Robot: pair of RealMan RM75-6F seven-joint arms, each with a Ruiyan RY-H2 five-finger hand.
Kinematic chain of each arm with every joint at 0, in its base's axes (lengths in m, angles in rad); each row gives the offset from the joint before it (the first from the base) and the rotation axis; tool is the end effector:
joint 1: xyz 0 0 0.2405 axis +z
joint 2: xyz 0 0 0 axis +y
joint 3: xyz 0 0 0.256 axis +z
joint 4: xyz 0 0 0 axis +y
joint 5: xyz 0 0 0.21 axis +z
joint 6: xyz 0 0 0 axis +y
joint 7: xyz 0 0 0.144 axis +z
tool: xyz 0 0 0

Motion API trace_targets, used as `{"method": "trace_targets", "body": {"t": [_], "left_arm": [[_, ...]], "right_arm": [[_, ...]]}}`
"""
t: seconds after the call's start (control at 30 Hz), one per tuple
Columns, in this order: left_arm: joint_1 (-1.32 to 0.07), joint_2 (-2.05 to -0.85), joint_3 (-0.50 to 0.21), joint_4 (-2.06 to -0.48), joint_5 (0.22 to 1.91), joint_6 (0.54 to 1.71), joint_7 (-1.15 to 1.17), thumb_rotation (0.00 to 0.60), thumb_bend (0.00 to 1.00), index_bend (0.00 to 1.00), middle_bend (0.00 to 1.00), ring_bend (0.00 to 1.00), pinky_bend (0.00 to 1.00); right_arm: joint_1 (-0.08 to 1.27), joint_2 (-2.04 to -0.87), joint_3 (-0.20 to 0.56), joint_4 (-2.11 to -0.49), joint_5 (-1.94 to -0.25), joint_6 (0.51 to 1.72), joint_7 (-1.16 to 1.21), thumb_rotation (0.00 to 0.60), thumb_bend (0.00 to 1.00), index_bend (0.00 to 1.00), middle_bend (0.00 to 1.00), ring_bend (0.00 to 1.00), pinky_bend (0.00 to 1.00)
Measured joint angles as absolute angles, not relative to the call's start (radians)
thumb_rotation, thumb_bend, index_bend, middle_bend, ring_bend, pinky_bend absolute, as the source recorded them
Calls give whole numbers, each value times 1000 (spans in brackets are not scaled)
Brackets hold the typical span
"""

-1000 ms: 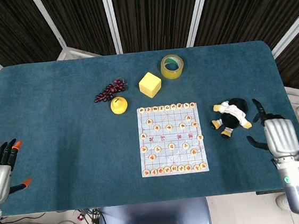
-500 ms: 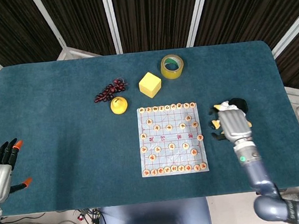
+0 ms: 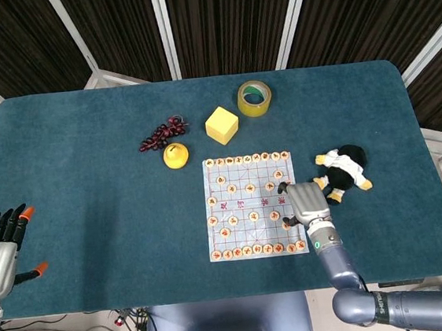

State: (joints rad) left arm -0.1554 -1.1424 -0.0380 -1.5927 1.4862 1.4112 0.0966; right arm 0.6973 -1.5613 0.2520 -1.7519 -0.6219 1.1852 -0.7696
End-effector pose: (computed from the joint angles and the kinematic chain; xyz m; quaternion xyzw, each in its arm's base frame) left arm -0.3064 0.2002 0.1427 -0.6373 -0.3650 -0.3553 0.5782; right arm -0.1503 -0.3150 -0.0077 0.6696 -0.4753 0.2778 0.4985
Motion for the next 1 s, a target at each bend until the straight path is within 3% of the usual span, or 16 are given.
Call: {"method": "trace_targets", "body": {"t": [1.0], "left_arm": [[-162,-1132,-36,-1593,1487,1400,52,600,0,0,0,0,0]], "right_arm": [[734,-1699,228,-1600,-607,1183,-718,600,248,435,1000,1000,998]]}}
